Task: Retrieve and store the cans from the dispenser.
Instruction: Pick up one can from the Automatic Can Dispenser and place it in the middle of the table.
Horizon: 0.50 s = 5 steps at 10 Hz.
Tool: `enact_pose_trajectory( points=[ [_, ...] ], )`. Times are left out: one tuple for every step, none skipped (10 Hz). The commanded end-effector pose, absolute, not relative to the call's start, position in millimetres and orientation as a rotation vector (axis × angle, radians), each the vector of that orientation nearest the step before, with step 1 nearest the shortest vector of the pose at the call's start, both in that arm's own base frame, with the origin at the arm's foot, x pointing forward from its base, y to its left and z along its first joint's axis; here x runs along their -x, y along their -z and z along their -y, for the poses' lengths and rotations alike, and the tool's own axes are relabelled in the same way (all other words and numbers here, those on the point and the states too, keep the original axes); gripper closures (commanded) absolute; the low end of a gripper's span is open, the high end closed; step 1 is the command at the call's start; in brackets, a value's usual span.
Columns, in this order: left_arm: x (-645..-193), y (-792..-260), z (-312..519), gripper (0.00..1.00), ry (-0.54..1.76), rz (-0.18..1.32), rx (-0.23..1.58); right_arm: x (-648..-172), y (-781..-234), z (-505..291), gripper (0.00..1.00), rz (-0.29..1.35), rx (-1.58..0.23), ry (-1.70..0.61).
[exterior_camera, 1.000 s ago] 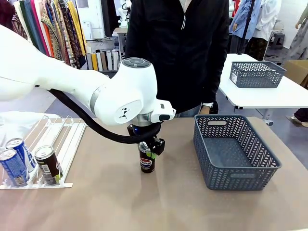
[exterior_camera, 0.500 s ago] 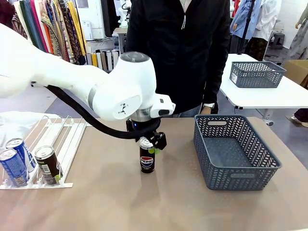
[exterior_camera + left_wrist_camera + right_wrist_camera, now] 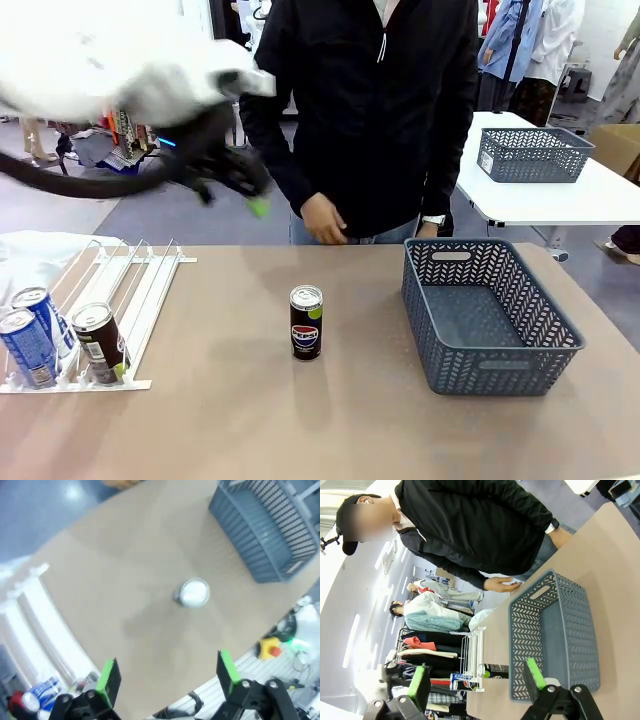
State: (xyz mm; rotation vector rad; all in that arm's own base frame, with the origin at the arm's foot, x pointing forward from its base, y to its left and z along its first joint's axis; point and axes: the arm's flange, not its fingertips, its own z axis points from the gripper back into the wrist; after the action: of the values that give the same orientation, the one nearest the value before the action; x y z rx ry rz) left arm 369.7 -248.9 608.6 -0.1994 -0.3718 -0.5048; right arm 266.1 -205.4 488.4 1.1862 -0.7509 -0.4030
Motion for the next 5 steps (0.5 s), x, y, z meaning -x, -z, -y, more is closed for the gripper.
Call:
enact_pose_trajectory(
  points=[
    [-365.1, -612.3, 145.5, 0.0, 0.411, 0.315, 0.301, -269.3, -490.1, 206.0, 0.0, 0.785, -1.196, 0.386],
    [-364.1, -614.2, 97.1, 0.0, 0.398, 0.276, 0.435, -269.3, -490.1, 206.0, 0.0, 0.785, -1.196, 0.386],
    [-363.1, -608.1, 35.7, 0.0, 0.332, 0.267, 0.6, -269.3, -490.1, 206.0, 0.0, 0.785, -1.196, 0.386],
    [-360.1, -594.1, -17.2, 0.0, 0.23, 0.267, 0.754, -269.3, -490.1, 206.0, 0.0, 0.785, -1.196, 0.386],
    [-350.6, -575.4, -66.0, 0.0, 0.122, 0.299, 0.889, -269.3, -490.1, 206.0, 0.0, 0.785, -1.196, 0.386]
  ],
)
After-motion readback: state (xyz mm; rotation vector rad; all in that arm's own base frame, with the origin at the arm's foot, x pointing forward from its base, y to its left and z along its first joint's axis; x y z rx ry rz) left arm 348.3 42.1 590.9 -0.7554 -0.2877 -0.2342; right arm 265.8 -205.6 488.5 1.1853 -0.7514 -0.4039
